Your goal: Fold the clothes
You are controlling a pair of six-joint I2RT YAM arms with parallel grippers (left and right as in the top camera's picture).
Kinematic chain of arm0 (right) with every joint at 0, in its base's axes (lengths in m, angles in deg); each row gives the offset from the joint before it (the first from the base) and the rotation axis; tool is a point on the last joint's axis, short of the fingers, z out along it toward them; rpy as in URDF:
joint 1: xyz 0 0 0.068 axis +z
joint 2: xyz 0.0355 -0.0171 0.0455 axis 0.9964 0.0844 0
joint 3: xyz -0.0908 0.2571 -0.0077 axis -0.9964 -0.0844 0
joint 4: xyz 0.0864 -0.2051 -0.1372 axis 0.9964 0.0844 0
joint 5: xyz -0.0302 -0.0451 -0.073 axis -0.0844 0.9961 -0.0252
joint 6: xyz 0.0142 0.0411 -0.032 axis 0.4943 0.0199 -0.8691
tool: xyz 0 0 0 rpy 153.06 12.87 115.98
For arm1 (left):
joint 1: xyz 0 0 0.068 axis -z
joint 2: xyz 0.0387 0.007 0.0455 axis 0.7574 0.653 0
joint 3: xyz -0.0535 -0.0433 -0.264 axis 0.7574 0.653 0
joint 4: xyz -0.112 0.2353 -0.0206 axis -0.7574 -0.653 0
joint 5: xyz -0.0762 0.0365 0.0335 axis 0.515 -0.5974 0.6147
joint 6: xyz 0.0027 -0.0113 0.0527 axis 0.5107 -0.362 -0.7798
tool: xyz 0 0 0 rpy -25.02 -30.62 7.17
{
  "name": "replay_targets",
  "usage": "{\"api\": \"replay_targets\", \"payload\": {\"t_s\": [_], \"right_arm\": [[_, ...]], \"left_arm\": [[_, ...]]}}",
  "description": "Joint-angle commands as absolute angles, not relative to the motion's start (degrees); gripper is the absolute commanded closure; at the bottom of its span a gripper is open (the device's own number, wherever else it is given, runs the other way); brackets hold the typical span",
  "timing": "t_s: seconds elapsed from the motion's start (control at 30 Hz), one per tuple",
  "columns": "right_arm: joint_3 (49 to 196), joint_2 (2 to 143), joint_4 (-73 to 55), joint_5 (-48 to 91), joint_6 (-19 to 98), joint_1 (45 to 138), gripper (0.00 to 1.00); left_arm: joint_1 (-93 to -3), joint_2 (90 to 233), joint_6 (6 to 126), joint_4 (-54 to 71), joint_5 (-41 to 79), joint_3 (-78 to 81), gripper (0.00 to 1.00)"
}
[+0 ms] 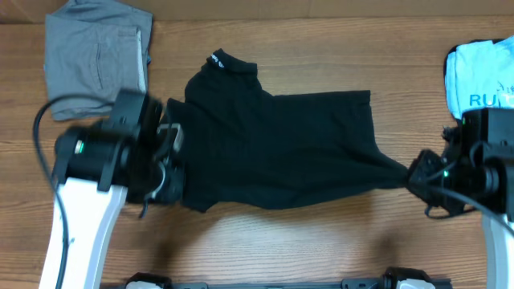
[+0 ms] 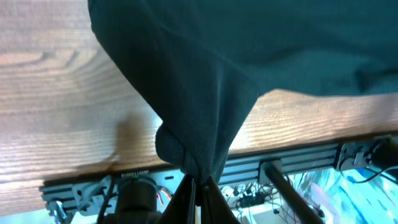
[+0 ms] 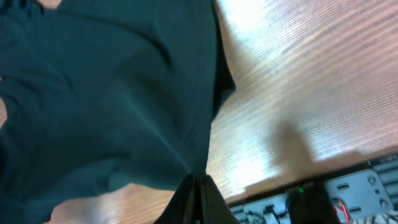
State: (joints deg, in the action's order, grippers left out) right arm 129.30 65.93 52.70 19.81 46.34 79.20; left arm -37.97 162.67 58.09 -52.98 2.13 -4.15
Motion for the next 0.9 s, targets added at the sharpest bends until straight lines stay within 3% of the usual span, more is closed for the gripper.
{"api": "replay_targets", "payload": {"t_s": [0.0, 0.47, 0.87], "right_arm": [[129.3, 63.6, 55.2, 20.5, 46.5, 79.0, 0.96], [112.9, 49.5, 54.7, 21.0, 58.0, 79.1, 0.96], [106.4, 49.1, 50.9, 21.0, 61.7, 79.1, 0.96]], "left_arm": [[-37.6, 155.0, 59.9, -53.2, 3.6, 1.2, 0.96], [-37.6, 147.8, 62.2, -53.1, 3.1, 13.9, 0.96], [-37.6, 147.9, 67.3, -47.7, 3.2, 14.2, 0.96]]}}
